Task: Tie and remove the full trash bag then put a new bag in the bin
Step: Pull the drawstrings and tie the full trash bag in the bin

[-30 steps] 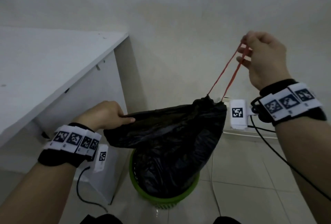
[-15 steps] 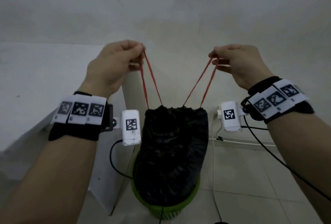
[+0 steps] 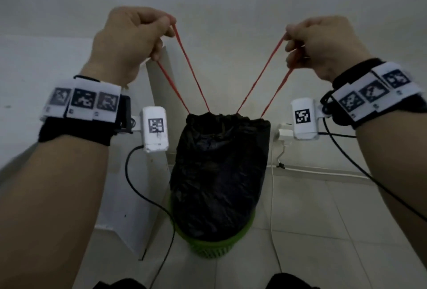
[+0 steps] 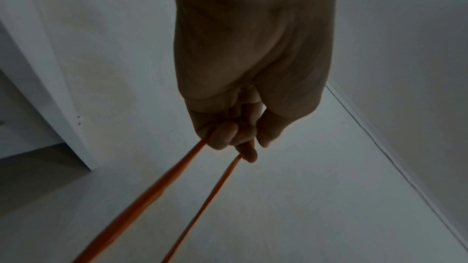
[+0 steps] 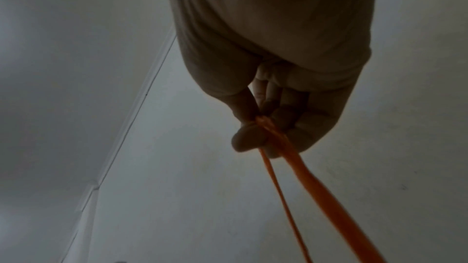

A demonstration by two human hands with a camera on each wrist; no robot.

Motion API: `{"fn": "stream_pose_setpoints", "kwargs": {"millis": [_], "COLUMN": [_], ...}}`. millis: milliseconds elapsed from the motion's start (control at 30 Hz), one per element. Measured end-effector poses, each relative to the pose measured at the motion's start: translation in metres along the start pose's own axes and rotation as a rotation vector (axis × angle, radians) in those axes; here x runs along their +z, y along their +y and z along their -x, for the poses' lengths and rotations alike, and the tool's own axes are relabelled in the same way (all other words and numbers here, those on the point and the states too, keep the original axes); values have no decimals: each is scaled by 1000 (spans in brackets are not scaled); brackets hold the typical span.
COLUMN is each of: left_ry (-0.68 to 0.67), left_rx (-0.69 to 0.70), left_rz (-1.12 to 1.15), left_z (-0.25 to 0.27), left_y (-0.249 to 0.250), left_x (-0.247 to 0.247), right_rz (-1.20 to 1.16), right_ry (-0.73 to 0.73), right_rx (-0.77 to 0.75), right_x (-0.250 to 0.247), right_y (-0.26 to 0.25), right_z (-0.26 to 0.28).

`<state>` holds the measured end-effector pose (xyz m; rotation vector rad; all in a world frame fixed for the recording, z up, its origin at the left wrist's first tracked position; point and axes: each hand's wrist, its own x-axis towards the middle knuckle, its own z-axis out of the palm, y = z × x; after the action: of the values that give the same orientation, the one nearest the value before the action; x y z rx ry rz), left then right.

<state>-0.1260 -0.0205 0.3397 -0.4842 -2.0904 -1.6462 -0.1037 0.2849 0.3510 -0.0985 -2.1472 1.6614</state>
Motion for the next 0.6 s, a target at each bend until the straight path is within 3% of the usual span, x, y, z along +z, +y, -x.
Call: {"fn": "stream_pose_setpoints", "kwargs": {"millis": [133,267,433,600], "left_ry": [-14,49,102,263], "left_rx": [-7,44,147,-138], "left_rz": [-185,-374,-364,-141], "left_z": [2,-4,-18,35], "left_y": [-20,-24,-22,-96], "left_x": [-6,-11,-7,4], "right_rz": [260,528,517,108], "right_ry": [-59,-47,-54,1], "right_rx": [-6,-161,-234,-142], "right_x": [7,0,8,-13], "right_y": [17,7,14,98], "right_z": [-7,-15,-25,3]}}
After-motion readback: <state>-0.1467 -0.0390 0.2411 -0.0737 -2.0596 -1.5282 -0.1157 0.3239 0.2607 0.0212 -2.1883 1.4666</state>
